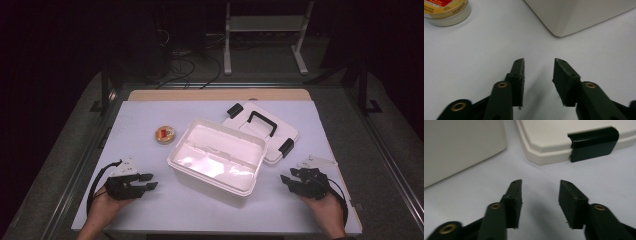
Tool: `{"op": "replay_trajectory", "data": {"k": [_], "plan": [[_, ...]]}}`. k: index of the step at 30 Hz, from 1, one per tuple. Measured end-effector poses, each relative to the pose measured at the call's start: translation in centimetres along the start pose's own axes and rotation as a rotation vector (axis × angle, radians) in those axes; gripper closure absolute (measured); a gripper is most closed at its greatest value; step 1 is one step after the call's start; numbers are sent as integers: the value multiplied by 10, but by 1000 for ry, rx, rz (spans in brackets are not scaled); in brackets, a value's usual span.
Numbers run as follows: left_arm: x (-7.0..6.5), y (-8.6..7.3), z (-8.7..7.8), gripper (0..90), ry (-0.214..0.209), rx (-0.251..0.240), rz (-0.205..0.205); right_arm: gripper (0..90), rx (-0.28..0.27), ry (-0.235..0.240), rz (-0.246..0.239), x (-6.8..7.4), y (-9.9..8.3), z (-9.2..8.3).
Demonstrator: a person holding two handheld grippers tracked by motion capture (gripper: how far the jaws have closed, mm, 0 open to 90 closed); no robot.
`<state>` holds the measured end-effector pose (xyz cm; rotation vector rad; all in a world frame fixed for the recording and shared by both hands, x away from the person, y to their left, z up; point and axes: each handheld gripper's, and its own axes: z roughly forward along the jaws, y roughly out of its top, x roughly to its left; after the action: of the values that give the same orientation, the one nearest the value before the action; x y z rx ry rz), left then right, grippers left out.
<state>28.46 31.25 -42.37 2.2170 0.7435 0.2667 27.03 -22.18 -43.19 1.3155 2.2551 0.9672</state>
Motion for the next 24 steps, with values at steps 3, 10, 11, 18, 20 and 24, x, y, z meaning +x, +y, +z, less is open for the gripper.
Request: {"op": "replay_trajectory", "data": {"k": [3,10,11,18,20,24], "plan": [[1,2,1,649,6,2,-3,590,3,8,-3,0,1,0],[5,11,2,668,10,4,-16,653,-18,35,-27,3,5,-2],[5,13,2,680,7,4,-22,668,-25,41,-31,4,6,-3],[7,24,4,802,-20,15,-26,762,-39,72,-75,12,15,-3],[8,28,4,881,-30,20,-21,829,-51,88,-84,15,19,-3],[8,36,6,898,-44,22,-11,895,-67,113,-94,16,23,-4]]}}
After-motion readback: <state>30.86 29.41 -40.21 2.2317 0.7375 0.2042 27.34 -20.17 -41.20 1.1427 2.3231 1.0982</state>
